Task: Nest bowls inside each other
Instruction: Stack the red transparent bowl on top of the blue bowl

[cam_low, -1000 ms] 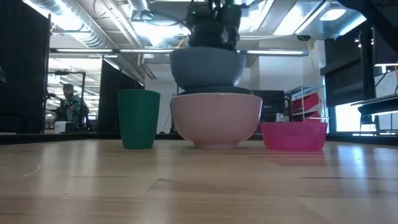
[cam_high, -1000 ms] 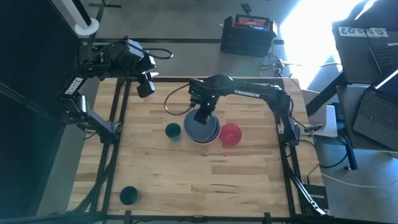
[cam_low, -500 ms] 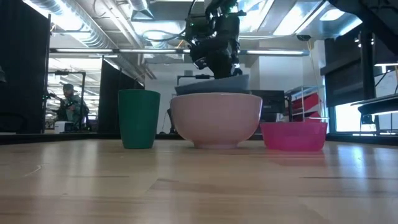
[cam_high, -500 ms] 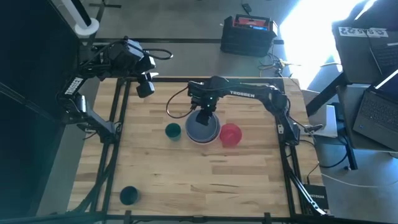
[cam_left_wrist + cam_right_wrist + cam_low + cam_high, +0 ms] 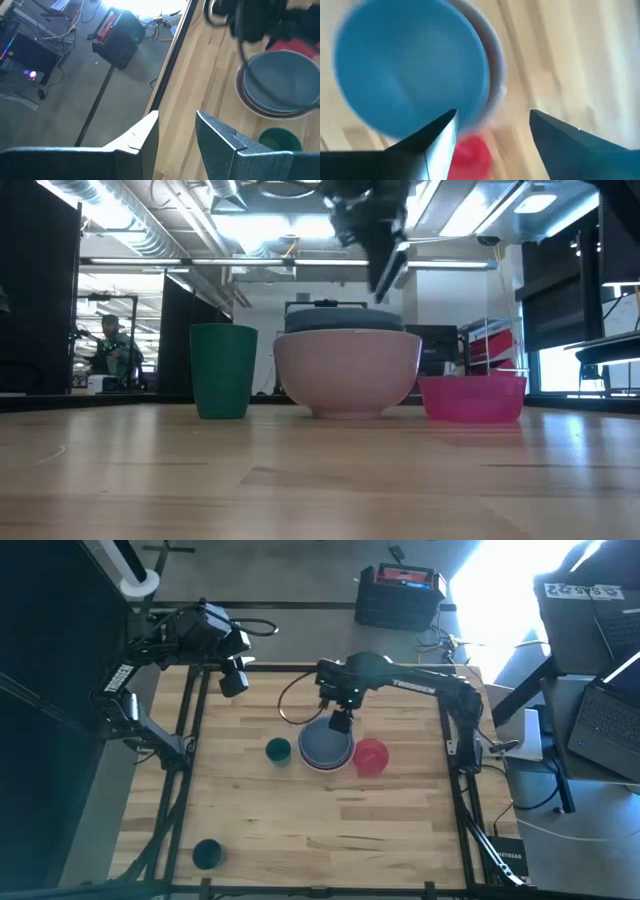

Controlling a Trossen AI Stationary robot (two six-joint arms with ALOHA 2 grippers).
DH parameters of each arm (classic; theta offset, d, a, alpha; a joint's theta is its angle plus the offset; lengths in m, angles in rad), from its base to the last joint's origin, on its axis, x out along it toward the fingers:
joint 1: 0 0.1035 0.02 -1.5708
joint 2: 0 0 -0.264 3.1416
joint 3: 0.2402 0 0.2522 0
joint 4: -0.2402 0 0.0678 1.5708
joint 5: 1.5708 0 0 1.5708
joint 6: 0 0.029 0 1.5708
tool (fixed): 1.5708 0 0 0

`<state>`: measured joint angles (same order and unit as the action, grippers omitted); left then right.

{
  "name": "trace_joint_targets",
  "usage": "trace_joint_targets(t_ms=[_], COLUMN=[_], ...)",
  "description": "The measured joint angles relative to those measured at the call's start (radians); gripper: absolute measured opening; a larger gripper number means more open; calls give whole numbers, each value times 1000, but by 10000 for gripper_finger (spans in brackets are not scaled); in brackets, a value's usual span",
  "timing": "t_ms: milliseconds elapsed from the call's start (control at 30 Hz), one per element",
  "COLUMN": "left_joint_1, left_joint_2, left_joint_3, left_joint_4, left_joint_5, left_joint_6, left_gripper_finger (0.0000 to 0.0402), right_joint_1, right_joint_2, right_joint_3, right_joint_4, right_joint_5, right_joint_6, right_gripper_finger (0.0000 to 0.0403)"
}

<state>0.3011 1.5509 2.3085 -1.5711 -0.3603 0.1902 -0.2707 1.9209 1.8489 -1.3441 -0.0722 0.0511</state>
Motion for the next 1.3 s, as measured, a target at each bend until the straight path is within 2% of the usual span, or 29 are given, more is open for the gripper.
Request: trace_joint_targets(t_ms=[333, 433, 533, 667, 900, 1300], left_joint_1=[0, 0, 0, 0, 0, 0], left_joint_2=[0, 0, 0, 0, 0, 0], left_joint_3=[0, 0, 0, 0, 0, 0], left_joint_4=[0, 0, 0, 0, 0, 0], left_joint_5=[0, 0, 0, 0, 0, 0], left_joint_6=[-4, -2, 3, 4, -4, -8], left_gripper_finger=[111, 111, 111, 111, 111, 111], right_joint_1=[5, 7, -12, -41, -58, -27], right_joint_2=[-300, -395, -415, -396, -392, -391], right_joint_3=[-452, -638, -738, -786, -789, -916], right_joint_4=[-24, 113, 204, 278, 371, 503], right_joint_5=[71, 63, 48, 26, 2, -49], right_joint_6=[9, 58, 99, 141, 225, 206], right_gripper_finger=[232, 232, 232, 232, 232, 232])
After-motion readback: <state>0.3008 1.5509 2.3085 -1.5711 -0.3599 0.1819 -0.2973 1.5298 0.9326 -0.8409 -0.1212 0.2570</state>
